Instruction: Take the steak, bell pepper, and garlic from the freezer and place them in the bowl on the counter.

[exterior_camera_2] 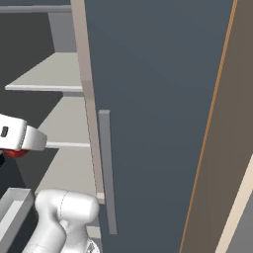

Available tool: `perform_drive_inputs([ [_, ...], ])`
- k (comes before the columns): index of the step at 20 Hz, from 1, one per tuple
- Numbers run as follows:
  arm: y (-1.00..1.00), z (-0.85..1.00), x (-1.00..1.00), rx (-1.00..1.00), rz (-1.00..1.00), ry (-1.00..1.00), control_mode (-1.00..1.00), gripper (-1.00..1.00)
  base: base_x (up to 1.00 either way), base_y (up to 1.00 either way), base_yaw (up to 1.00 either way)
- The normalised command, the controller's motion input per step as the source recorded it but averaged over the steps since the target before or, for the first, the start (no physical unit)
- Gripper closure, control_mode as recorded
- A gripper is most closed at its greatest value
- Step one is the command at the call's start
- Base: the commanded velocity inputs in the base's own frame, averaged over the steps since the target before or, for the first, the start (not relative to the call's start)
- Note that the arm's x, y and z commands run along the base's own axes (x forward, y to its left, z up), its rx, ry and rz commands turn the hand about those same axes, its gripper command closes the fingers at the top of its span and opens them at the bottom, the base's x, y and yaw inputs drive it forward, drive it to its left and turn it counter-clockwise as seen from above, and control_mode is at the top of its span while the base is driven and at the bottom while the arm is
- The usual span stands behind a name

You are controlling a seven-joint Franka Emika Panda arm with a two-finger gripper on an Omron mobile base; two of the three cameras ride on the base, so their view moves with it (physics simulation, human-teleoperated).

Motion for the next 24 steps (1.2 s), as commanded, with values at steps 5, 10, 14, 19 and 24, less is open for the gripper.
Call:
perform_drive_inputs([
  [5,0.00,0.00,0.00,0.00,0.00,0.00,1.00,1.00,-0.99,-0.39,0.00],
  [10,0.00,0.00,0.00,0.00,0.00,0.00,1.00,1.00,-1.00,-0.25,0.00],
  [14,0.00,0.00,0.00,0.00,0.00,0.00,1.00,1.00,-0.87,0.03,0.00],
  [19,0.00,0.00,0.00,0.00,0.00,0.00,1.00,1.00,-0.49,0.47,0.01],
  [24,0.00,0.00,0.00,0.00,0.00,0.00,1.00,1.00,-0.09,0.94,0.04],
])
